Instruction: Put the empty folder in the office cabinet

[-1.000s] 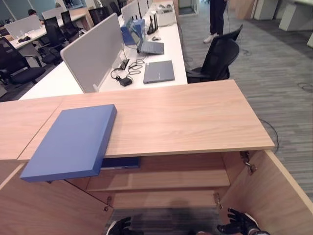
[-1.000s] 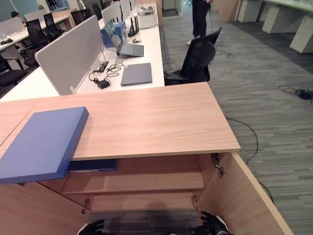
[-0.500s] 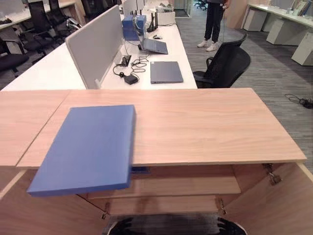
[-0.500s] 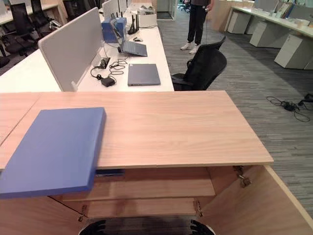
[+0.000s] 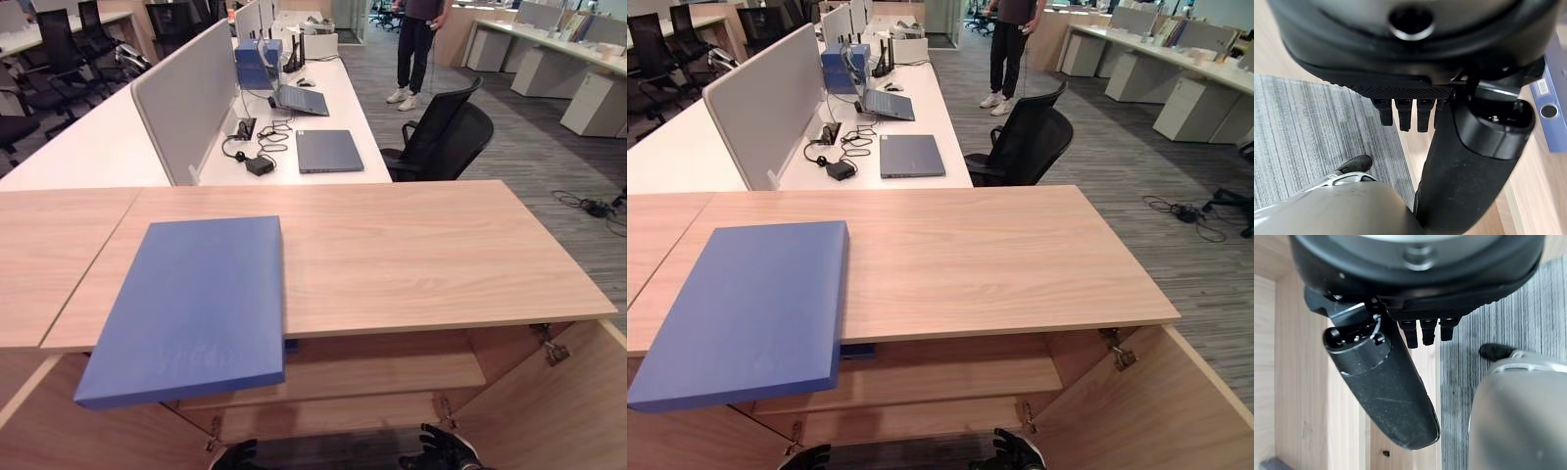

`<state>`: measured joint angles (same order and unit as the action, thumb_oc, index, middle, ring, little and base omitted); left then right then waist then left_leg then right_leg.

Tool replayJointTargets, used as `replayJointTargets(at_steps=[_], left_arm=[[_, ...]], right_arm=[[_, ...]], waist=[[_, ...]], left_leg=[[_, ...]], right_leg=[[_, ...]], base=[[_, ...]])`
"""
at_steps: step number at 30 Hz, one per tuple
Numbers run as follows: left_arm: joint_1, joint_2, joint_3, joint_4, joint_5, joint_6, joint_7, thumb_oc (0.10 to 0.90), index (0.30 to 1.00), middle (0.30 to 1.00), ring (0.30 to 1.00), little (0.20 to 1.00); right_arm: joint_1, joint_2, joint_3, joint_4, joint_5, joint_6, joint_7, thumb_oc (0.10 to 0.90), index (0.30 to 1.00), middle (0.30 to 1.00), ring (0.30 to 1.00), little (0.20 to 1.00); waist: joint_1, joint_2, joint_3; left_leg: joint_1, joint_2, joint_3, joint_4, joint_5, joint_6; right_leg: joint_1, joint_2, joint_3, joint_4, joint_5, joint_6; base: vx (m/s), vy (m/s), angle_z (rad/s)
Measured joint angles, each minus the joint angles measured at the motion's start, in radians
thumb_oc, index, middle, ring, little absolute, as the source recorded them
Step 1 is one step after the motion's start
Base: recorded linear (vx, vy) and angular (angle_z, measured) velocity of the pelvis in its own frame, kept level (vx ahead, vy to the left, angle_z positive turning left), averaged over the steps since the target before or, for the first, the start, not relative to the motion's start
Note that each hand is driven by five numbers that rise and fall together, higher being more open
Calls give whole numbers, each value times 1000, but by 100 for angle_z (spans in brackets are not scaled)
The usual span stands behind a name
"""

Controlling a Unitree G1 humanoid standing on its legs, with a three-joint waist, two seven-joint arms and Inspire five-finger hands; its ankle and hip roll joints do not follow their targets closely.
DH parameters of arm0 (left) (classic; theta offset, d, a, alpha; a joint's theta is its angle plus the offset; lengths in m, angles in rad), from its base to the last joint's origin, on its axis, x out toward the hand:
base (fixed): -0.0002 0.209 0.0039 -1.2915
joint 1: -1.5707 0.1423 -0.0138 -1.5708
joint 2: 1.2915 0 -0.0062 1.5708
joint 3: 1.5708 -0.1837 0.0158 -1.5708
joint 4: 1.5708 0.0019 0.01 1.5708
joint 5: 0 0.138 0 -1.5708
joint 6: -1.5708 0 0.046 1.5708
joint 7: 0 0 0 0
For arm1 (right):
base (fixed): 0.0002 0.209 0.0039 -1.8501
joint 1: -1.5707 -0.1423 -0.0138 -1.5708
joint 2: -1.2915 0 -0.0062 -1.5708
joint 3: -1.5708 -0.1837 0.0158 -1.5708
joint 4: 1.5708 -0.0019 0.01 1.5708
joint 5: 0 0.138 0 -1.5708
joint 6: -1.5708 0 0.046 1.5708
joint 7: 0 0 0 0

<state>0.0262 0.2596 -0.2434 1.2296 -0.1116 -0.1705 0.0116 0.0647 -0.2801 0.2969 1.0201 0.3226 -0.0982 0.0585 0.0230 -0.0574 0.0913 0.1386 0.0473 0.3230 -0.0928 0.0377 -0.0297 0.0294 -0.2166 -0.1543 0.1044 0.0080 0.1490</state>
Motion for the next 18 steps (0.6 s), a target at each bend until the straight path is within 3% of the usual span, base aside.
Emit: replayJointTargets(at_steps=[3,5,8,11,13,18], left_arm=[[-14,0,-11,0,0,3,-1,800,900,900,900,900],[-12,9,-8,-1,0,3,3,800,900,900,900,900],[0,15,5,-1,-3,4,12,800,900,900,900,900],[17,-7,14,-7,-11,2,21,800,900,900,900,900],[27,-8,12,-17,-19,2,22,800,900,900,900,900],[34,-8,12,-26,-23,2,21,800,900,900,900,900]], right_arm=[[-11,2,1,-6,36,-1,0,800,900,900,900,900],[-10,9,2,-14,39,-1,1,800,900,900,900,900],[1,23,2,-43,44,-6,3,800,900,900,900,900],[4,17,2,-44,44,-5,2,800,900,900,900,900],[16,12,2,-52,45,-5,2,800,900,900,900,900],[33,-24,2,-79,52,-5,-2,800,900,900,900,900]], waist=[[-19,14,14],[-16,10,15],[9,11,16],[9,47,6],[9,56,-3],[10,53,-8]], left_leg=[[-14,4,-1,-2,0,21],[-15,4,1,-2,-5,18],[-15,10,0,-2,4,8],[-16,51,-12,-2,21,-19],[-15,70,-23,-1,30,-32],[-7,112,-34,4,56,-67]], right_leg=[[-36,7,37,56,12,28],[-33,0,60,58,-18,52],[11,7,59,1,-59,8],[52,50,30,-89,-27,-12],[82,73,19,-136,-7,-28],[124,124,6,-201,26,-55]], base=[[-72,53,0],[15,-59,-2],[30,-86,1],[-6,-128,11],[-30,-99,10],[-55,-129,3]])
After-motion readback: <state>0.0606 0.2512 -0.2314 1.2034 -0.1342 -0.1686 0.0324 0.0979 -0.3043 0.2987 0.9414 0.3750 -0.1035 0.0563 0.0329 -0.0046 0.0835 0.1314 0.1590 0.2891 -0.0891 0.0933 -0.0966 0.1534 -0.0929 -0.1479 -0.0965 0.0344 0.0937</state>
